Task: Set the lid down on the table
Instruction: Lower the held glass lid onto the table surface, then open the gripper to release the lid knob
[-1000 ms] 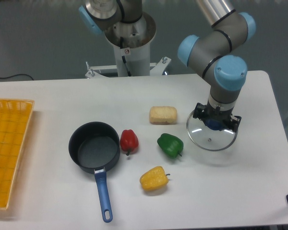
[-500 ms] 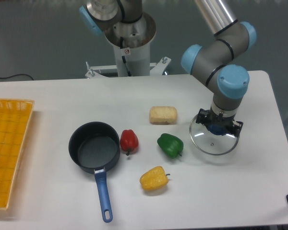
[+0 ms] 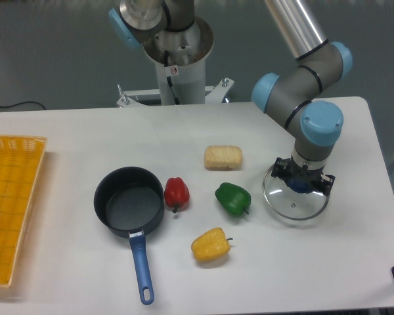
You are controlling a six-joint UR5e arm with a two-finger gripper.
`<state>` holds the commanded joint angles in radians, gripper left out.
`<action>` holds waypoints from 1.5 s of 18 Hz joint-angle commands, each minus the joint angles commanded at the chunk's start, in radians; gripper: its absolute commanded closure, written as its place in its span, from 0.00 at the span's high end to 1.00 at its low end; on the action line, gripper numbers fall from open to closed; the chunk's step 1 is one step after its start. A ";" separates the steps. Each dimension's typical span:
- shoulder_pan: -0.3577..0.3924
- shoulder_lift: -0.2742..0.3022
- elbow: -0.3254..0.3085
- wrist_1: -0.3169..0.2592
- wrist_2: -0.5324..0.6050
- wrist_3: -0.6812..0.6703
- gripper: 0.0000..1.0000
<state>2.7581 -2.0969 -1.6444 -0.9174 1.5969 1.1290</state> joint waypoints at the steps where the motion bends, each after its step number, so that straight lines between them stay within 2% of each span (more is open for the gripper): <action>1: -0.002 0.000 0.000 0.002 -0.002 0.000 0.56; 13: -0.002 -0.017 -0.003 0.032 -0.031 0.000 0.56; 27: -0.002 -0.029 -0.006 0.038 -0.031 0.000 0.56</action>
<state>2.7566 -2.1261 -1.6506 -0.8790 1.5662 1.1290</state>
